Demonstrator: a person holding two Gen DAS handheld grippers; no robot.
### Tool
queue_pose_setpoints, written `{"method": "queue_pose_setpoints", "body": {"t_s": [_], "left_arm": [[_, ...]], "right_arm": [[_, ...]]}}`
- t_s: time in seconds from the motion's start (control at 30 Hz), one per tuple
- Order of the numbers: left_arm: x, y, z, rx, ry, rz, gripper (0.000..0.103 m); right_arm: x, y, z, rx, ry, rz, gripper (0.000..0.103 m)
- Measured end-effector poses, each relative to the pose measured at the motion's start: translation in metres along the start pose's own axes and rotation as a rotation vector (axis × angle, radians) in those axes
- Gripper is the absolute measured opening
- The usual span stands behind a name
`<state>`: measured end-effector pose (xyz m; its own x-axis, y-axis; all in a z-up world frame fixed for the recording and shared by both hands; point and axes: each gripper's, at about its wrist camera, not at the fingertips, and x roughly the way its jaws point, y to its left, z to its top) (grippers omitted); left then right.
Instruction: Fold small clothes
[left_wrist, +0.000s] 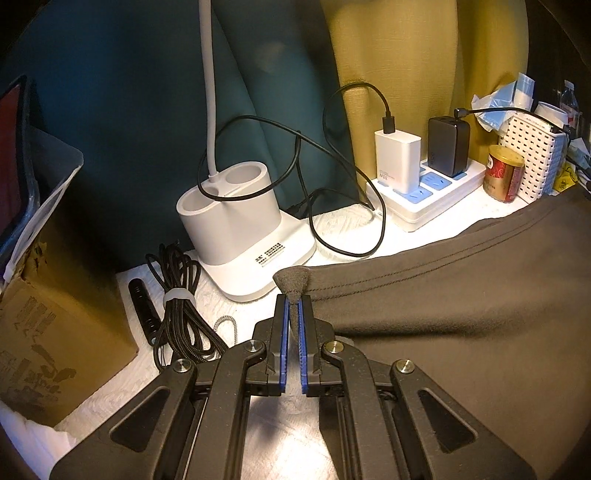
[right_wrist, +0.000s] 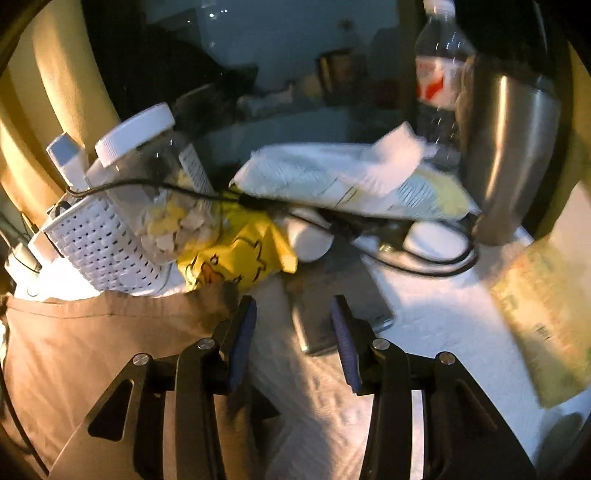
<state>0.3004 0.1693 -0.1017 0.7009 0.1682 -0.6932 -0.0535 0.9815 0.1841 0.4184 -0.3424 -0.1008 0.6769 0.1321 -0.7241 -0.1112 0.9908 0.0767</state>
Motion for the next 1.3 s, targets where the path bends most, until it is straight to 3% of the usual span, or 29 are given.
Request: {"method": "queue_pose_setpoints", "body": {"t_s": [0.27,0.53,0.63,0.77,0.97,1.03,1.07,1.1,1.3], "left_arm": [[0.001,-0.003,-0.002,-0.005,0.022,-0.018,0.003],[-0.002,-0.003,-0.004,-0.026,0.049,-0.046,0.004],[-0.005,-0.005,-0.006,-0.022,0.055,-0.047,0.004],[-0.015,-0.001,-0.010,-0.037,0.053,-0.048,0.004],[-0.027,0.007,-0.021,-0.082,0.065,-0.037,0.004],[-0.029,0.007,-0.027,-0.088,0.073,-0.036,0.004],[-0.029,0.007,-0.029,-0.090,0.078,-0.035,0.004],[-0.030,0.007,-0.031,-0.093,0.083,-0.034,0.004],[-0.029,0.006,-0.043,-0.105,0.111,-0.036,0.004]], "right_arm": [[0.022,0.039,-0.009,-0.230,0.062,-0.065,0.044],[0.026,0.076,-0.017,-0.316,0.101,0.036,0.044],[0.024,0.074,-0.016,-0.291,0.108,0.084,0.044],[0.008,0.065,-0.008,-0.247,0.099,0.210,0.044],[0.014,0.042,0.008,-0.205,0.064,0.116,0.044],[0.020,0.037,0.009,-0.190,0.069,0.117,0.038],[0.026,0.036,0.010,-0.189,0.082,0.126,0.023],[0.028,0.035,0.014,-0.189,0.090,0.130,0.019],[0.042,0.044,0.011,-0.241,0.142,0.152,0.019]]}}
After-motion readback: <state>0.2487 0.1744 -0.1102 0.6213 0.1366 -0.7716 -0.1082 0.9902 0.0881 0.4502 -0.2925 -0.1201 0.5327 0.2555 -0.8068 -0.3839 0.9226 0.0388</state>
